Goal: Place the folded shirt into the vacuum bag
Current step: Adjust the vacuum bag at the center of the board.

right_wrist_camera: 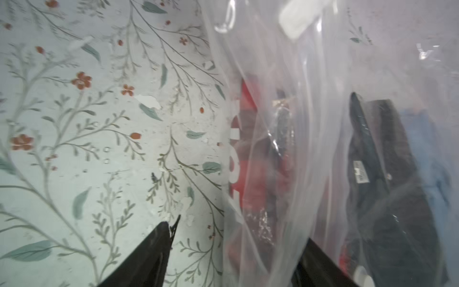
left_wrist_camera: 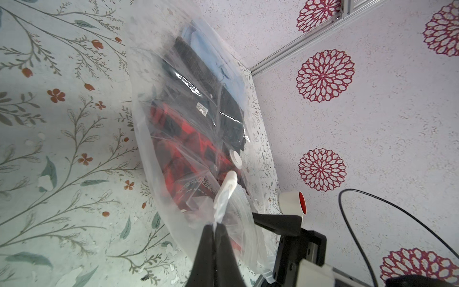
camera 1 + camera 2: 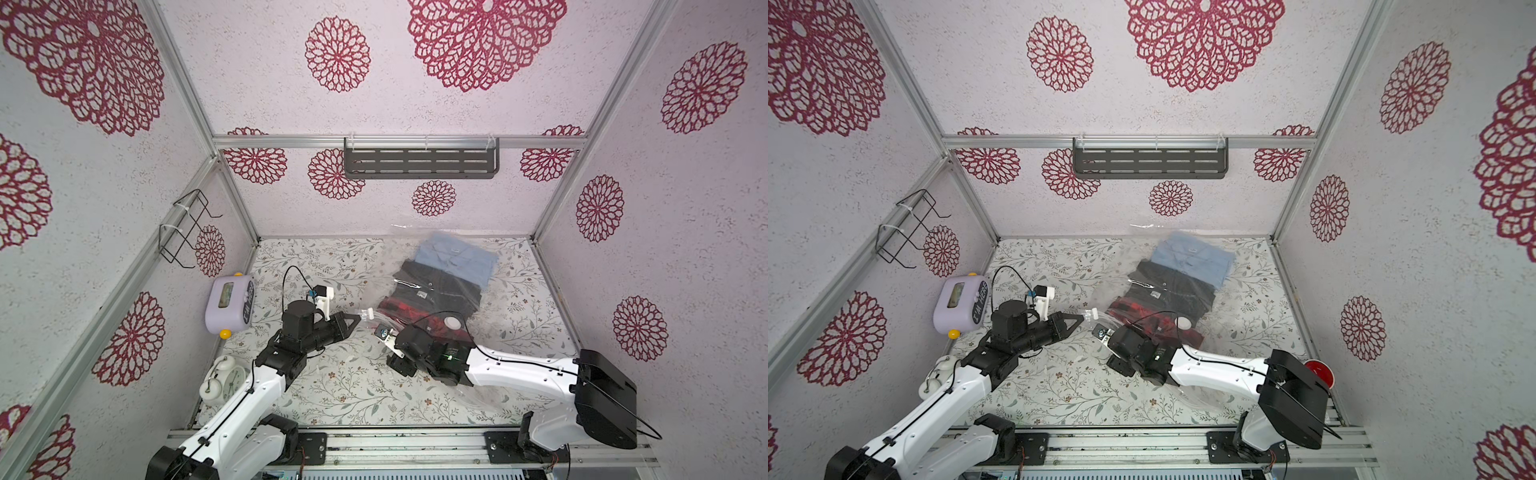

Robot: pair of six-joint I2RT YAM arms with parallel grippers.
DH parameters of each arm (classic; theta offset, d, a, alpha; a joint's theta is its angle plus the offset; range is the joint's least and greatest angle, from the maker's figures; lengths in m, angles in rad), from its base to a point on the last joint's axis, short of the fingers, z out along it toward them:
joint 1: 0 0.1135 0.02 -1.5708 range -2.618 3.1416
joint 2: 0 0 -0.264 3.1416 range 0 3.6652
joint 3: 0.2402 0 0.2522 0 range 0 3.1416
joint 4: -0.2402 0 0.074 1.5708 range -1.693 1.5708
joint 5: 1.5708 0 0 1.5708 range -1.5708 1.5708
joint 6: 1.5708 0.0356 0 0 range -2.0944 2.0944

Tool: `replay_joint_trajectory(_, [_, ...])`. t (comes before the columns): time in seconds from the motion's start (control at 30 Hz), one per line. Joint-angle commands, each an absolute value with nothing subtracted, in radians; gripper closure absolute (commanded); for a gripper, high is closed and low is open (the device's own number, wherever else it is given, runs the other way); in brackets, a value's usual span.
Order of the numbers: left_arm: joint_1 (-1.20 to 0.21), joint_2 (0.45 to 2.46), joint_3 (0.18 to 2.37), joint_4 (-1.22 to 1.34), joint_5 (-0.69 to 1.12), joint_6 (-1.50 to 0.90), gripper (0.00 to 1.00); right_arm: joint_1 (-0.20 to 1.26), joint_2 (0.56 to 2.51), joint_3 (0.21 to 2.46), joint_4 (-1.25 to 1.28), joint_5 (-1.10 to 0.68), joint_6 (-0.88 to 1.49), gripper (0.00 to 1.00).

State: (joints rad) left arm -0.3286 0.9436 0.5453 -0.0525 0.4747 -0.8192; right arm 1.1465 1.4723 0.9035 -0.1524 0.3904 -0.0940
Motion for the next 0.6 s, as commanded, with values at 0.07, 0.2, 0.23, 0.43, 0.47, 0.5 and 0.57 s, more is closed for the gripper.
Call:
replay_joint_trajectory(0.07, [-0.34,0.871,0.55,-0.08,0.466,-0.815,1.0,1.155,1.456,0.859,-0.088,0.782,-0.03,0.29])
replay_joint_trajectory(0.2, [-0.341,0.857,0.569,-0.091,0.46,-0.798,1.0,1.113,1.383,0.834,-0.104,0.76,0.018,0.3])
replay_joint_trajectory(0.23, [-0.343,0.862,0.575,-0.08,0.463,-0.797,1.0,1.095,1.359,0.824,-0.104,0.728,0.03,0.31])
replay_joint_trajectory(0.43, [-0.367,0.971,0.571,0.212,0.555,-0.702,1.0,1.003,1.199,0.763,-0.086,0.481,0.04,0.32])
replay_joint_trajectory(0.47, [-0.368,1.011,0.587,0.234,0.585,-0.659,1.0,0.994,1.162,0.753,-0.076,0.393,0.03,0.33])
replay_joint_trajectory(0.5, [-0.368,1.053,0.619,0.222,0.616,-0.605,1.0,0.986,1.124,0.741,-0.065,0.317,0.031,0.33])
replay_joint_trajectory(0.57, [-0.367,1.127,0.706,0.148,0.653,-0.502,1.0,0.975,1.071,0.736,-0.055,0.193,0.041,0.33])
